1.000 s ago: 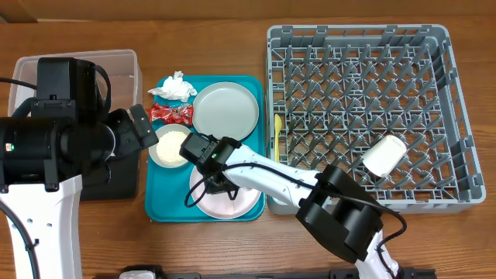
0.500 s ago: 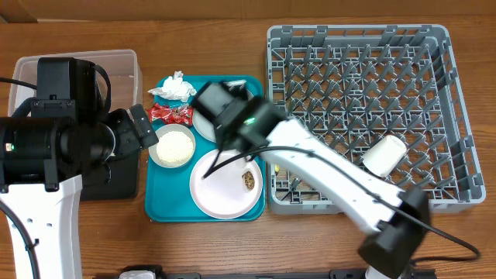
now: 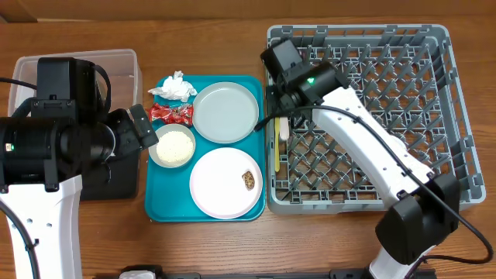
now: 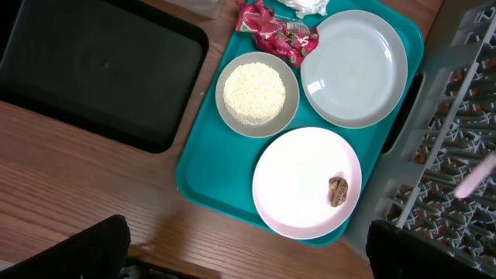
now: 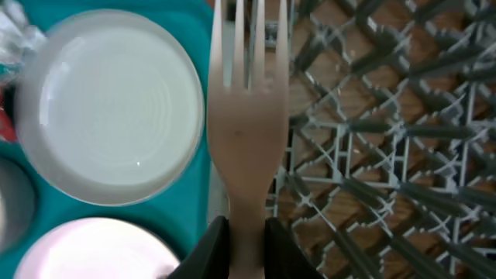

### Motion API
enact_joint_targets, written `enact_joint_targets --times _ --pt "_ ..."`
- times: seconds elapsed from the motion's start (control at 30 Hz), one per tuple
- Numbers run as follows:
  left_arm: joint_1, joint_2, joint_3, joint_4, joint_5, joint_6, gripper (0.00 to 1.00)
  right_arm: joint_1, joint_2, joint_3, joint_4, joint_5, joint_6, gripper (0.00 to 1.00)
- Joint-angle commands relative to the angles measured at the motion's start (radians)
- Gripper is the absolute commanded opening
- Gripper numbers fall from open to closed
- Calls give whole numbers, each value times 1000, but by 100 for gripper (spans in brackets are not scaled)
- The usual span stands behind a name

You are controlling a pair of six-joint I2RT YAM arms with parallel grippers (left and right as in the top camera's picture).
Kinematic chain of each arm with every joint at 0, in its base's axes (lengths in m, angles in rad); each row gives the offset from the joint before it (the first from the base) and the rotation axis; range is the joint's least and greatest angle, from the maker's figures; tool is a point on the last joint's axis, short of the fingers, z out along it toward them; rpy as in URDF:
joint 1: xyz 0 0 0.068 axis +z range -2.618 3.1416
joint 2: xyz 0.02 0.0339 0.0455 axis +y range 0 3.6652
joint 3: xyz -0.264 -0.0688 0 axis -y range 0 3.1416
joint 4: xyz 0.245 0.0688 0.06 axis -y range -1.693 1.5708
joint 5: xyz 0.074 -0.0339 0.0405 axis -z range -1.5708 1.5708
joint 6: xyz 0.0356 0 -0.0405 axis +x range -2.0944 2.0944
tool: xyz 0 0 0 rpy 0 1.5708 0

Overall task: Sort waste into correct bins and load items into the dishwasher rack
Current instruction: 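Place the fork in the rack beside the spoon and withdraw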

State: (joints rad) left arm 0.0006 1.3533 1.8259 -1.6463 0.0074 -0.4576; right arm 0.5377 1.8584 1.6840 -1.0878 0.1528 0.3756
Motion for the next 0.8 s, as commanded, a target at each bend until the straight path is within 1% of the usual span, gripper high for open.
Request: enact_joint_targets --times 0.0,0.1,0.2,0.33,0.43,0.67,0.73,0.77 --pt "-1 8 16 1 4 8 100 -13 2 -81 40 -45 -69 27" --pt "-1 8 16 1 4 8 100 -1 -2 -83 26 -47 -77 47" --pt "-1 8 16 1 4 8 100 19 -29 -35 -16 -60 -66 53" --pt "-1 8 16 1 4 8 100 67 -105 13 -35 -127 -53 59" --pt "-1 8 16 1 4 8 100 128 -149 13 -33 -134 30 61" --pt "-1 8 16 1 4 8 100 277 -142 -24 -48 -122 70 61" --pt "-1 8 16 1 4 8 100 302 -142 -28 -55 -93 70 63" --pt "-1 8 16 1 4 8 100 313 -142 -28 -55 -75 71 67"
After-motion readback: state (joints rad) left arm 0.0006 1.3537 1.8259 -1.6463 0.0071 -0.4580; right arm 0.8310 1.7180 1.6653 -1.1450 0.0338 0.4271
